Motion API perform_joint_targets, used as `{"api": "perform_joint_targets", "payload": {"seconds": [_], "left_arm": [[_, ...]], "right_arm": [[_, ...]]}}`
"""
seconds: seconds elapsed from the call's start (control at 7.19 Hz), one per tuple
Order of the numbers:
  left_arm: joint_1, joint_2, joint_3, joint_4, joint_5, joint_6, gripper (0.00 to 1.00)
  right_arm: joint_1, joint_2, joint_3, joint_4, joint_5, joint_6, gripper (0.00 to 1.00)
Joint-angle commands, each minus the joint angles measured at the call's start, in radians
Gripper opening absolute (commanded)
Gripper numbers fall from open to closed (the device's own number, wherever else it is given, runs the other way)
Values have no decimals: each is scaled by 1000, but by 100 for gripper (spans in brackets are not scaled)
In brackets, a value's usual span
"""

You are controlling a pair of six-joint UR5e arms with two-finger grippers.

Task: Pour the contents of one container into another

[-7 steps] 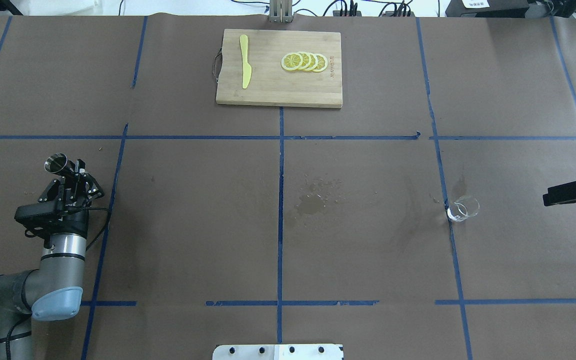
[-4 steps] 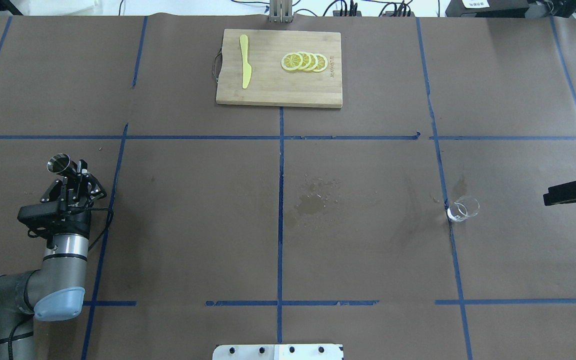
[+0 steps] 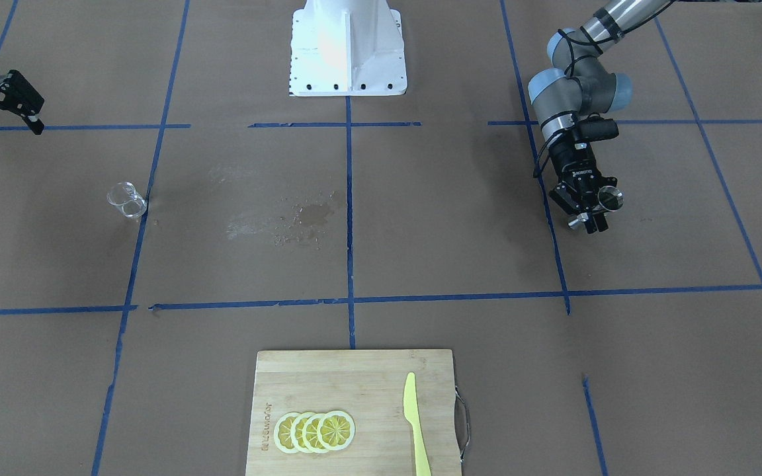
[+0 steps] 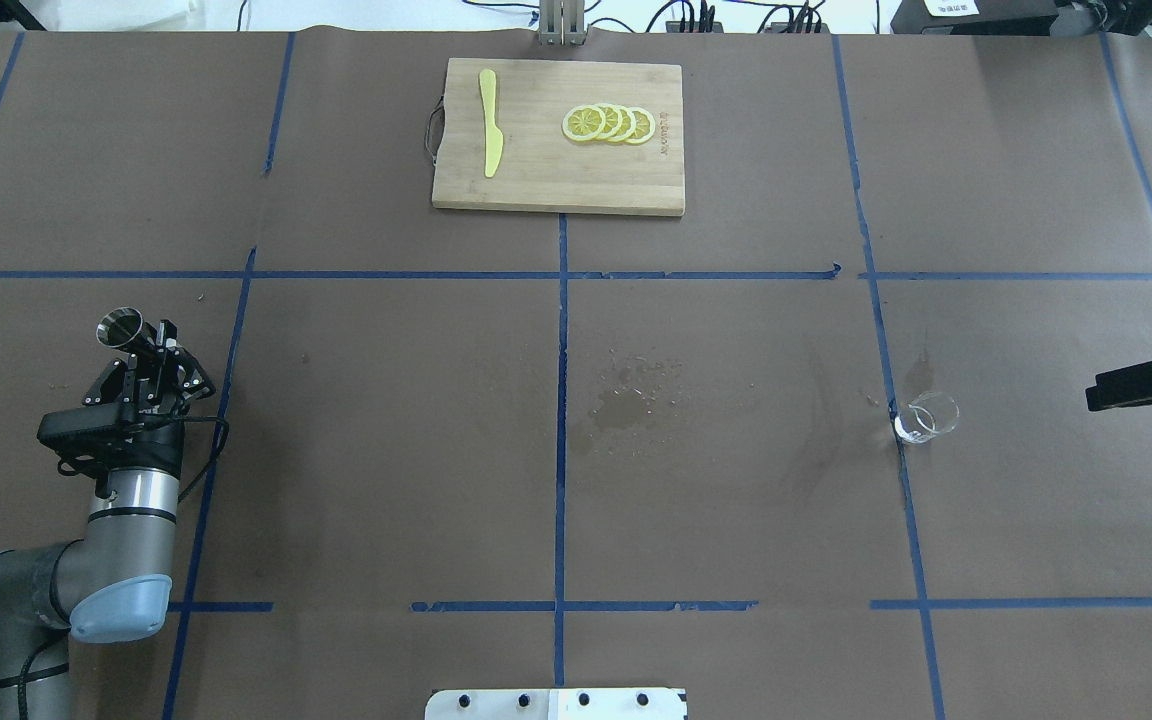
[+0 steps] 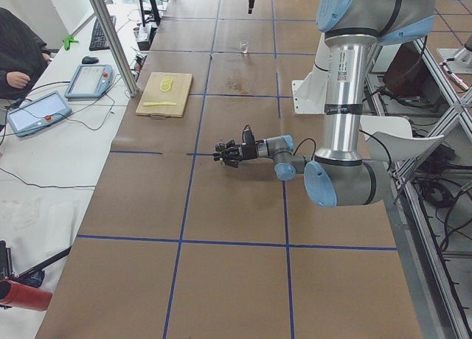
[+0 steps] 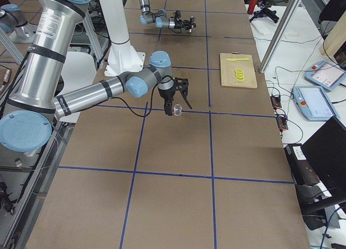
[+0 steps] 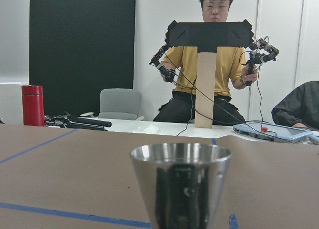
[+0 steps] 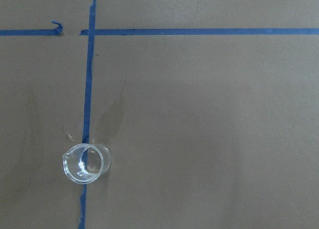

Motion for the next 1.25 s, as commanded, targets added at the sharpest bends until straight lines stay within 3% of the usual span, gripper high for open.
{"api": "perform_joint_targets", "payload": {"seconds": [0.0, 0.14, 0.42, 1.11], "left_arm": [[0, -5, 3, 2, -1, 0, 14], [0, -5, 0, 2, -1, 0, 14], [2, -7, 3, 3, -1, 0, 25], [18, -11, 3, 3, -1, 0, 29]], "right_arm": [[-1, 0, -1, 1, 0, 0, 100], [-1, 0, -1, 1, 0, 0, 100], [1, 2, -1, 1, 0, 0, 100], [-1, 2, -1, 0, 0, 0, 100]]}}
